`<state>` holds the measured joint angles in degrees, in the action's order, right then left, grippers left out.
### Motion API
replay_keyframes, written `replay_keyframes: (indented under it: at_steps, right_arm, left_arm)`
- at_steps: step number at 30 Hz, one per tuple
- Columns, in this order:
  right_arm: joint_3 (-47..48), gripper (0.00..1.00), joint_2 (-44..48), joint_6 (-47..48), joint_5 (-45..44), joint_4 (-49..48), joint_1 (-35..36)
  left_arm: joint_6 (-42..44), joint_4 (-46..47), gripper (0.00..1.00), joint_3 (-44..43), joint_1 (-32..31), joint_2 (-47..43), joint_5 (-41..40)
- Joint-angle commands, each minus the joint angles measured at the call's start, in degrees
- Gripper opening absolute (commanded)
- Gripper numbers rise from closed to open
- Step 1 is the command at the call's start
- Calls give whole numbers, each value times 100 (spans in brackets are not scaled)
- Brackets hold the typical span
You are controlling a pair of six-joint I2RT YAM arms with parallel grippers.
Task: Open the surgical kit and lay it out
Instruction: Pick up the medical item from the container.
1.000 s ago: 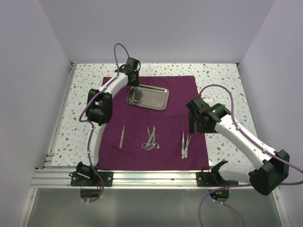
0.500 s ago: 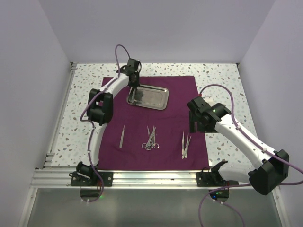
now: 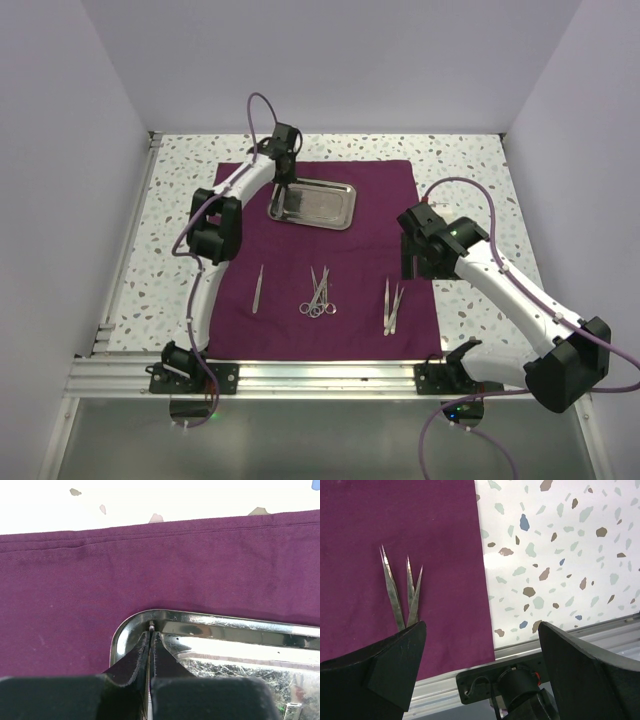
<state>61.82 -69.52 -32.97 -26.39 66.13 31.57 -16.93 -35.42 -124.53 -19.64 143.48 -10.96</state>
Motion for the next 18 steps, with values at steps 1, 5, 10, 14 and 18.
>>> replay_keyframes:
  at_steps: [1, 5, 10, 14, 18]
  right_arm:
    - [120, 98, 87, 10, -68, -118, -20]
    - [76, 98, 166, -8, -15, -135, -28]
    - [32, 98, 263, -43, 55, -144, -28]
    - [-21, 99, 377, -69, 125, -153, -20]
    - [-30, 98, 465, -69, 178, -153, -28]
  left_arm:
    - [67, -651, 0, 219, 109, 313, 76]
    - [67, -571, 0, -52, 118, 128, 383]
    - [76, -580, 0, -291, 144, -144, 437]
    - [67, -475, 0, -142, 145, -452, 411]
    - [23, -396, 0, 60, 145, -768, 419]
